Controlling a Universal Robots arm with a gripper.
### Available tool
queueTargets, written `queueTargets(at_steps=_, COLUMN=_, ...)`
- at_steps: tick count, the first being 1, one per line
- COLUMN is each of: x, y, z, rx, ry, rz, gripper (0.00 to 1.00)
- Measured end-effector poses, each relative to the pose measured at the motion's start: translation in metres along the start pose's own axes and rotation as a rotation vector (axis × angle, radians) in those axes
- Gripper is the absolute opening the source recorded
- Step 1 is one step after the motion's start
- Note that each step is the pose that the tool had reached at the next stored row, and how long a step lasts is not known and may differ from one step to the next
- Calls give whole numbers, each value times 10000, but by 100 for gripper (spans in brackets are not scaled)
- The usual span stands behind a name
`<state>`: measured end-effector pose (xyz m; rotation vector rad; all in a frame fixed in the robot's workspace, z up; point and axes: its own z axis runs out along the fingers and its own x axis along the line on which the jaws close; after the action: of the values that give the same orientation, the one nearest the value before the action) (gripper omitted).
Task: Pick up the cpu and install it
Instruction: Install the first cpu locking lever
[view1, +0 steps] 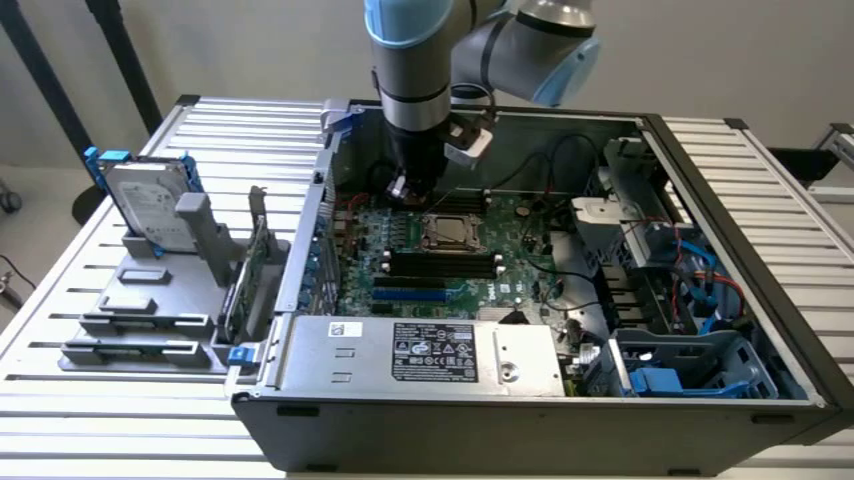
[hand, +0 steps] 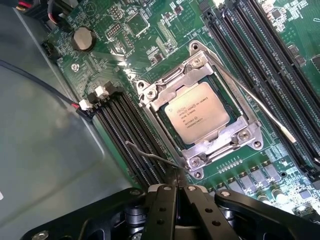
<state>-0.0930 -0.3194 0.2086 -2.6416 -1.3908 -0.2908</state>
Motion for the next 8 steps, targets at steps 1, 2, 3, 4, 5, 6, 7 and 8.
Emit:
queueTargets(at_steps=1, x=-1, y=1, z=6, rx=-1, ry=-2, rz=0, gripper=11)
queueTargets(at_steps=2, x=-1, y=3, z=12, rx=-2, ry=-3, rz=0, gripper=11)
queueTargets(at_steps=3, x=-2, y=4, z=18, rx=-3, ry=-5, rz=0, gripper=11)
queueTargets(at_steps=4, x=-1, y=7, z=23, rx=-4, ry=-8, rz=-1, gripper=11)
queueTargets(at_steps=5, x=0, y=11, z=28, rx=-6, ry=-10, rz=-1, gripper=11)
queueTargets(at_steps=6, x=3, y=17, z=33, rx=-7, ry=-13, rz=-1, gripper=11)
queueTargets(at_steps=7, x=6, y=23, z=38, rx=-9, ry=-17, rz=-1, gripper=11)
queueTargets(at_steps=8, x=10, y=30, z=42, rx=-10, ry=-20, rz=-1, gripper=11)
